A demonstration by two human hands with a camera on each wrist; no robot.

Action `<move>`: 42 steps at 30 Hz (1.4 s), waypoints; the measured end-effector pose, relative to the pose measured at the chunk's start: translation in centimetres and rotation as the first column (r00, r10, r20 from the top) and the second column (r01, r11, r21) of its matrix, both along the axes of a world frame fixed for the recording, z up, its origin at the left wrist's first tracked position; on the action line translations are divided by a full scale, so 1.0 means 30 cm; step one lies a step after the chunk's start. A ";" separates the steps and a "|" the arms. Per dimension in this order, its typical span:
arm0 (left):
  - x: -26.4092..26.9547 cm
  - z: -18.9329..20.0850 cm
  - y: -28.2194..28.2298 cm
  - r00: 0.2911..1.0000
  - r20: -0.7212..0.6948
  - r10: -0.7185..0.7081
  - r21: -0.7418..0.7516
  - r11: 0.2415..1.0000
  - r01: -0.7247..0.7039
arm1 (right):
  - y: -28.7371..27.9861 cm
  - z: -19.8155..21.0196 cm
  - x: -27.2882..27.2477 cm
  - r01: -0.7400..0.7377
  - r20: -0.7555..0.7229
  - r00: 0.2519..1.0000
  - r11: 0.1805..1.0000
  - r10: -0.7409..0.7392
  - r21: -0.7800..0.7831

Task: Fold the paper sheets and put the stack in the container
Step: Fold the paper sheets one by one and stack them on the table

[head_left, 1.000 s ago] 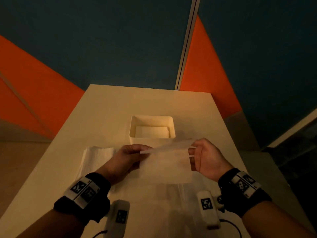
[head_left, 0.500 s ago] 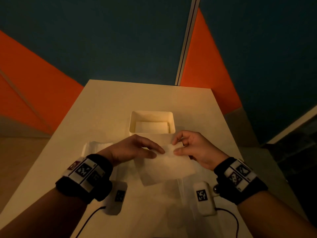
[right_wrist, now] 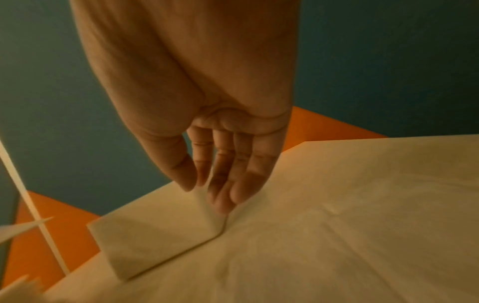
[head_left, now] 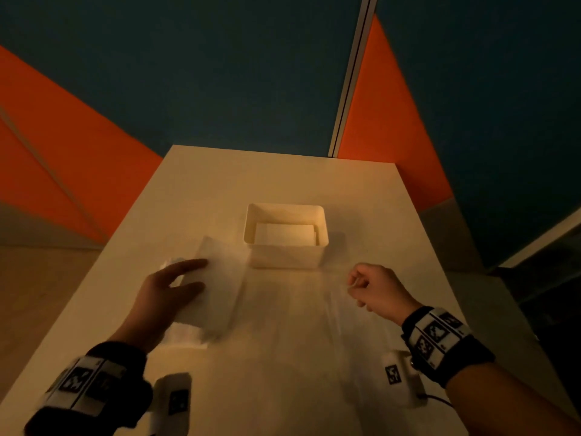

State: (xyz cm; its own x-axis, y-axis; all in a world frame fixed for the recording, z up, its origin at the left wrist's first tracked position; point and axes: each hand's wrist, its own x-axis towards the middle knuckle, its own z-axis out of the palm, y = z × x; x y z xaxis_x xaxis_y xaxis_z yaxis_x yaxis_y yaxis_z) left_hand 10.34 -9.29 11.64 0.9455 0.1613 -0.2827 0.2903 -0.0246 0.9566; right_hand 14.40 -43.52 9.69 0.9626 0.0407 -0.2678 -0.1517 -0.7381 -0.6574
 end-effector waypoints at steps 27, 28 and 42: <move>-0.029 -0.148 0.103 0.987 -0.149 -0.054 0.934 0.321 0.158 | -0.172 -0.141 0.023 -0.248 -0.263 0.960 0.727 0.096 -0.641; -0.030 -0.144 0.098 0.986 -0.160 -0.043 0.937 0.307 0.165 | -0.169 -0.140 0.027 -0.266 -0.265 0.957 0.705 0.115 -0.658; -0.036 -0.105 0.024 0.985 -0.104 -0.138 0.982 0.140 0.123 | -0.149 -0.116 0.048 -0.410 -0.338 0.911 0.591 0.235 -0.694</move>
State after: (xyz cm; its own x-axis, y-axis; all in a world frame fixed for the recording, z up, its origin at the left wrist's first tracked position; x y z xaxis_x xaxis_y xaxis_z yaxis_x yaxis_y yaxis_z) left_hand 9.26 -8.56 8.50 0.9855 0.1690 0.0166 0.1667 -0.9815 0.0941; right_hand 15.86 -47.99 6.21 0.8507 0.0442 -0.5238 0.1407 -0.9792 0.1460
